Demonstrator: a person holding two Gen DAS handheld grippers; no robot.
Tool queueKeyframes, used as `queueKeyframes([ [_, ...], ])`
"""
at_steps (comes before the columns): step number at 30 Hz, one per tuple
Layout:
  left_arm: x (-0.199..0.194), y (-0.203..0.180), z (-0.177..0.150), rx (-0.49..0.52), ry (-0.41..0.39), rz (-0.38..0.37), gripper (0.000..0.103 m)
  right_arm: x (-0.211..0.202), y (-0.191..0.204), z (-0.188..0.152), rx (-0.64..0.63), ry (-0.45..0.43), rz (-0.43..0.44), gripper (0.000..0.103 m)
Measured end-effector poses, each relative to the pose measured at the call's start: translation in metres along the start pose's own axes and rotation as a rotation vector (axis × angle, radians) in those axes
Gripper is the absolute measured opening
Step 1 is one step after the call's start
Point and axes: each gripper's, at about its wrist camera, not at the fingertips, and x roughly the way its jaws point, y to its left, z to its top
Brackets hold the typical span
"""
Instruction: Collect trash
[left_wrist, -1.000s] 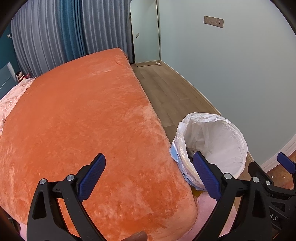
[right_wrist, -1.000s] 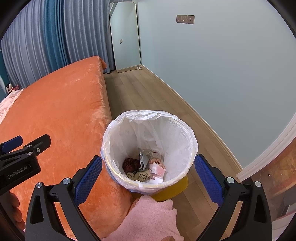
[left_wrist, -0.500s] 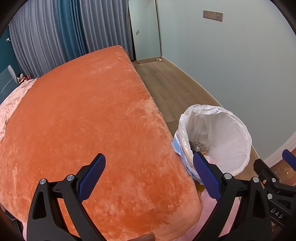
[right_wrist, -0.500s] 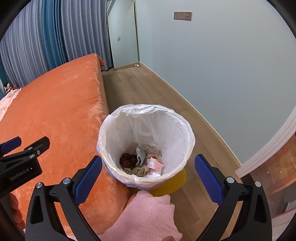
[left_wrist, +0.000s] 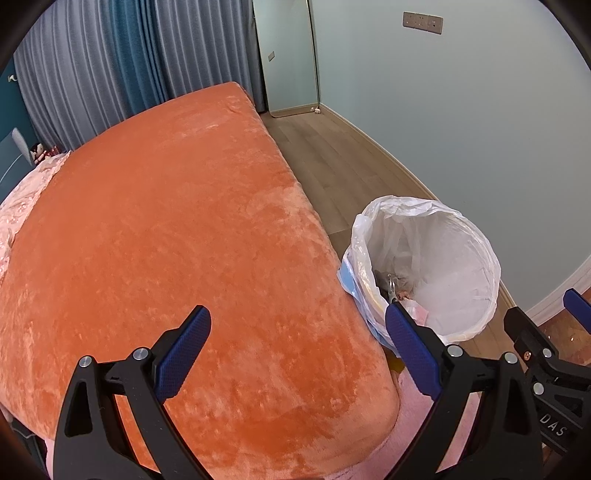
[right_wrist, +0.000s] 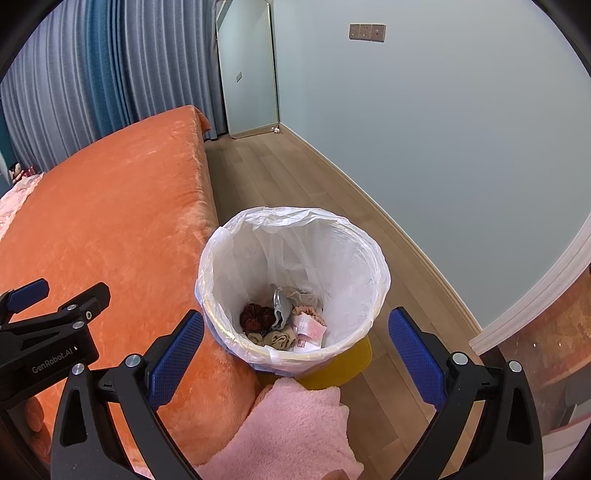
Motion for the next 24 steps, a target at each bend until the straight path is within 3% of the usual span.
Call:
queueKeyframes([
  [24, 0.0011, -0.0045, -0.0030, 0.018, 0.000, 0.015, 0.091, 0.0000, -0.0016, -0.0010, 0.004, 0.002, -0.001, 0.096],
])
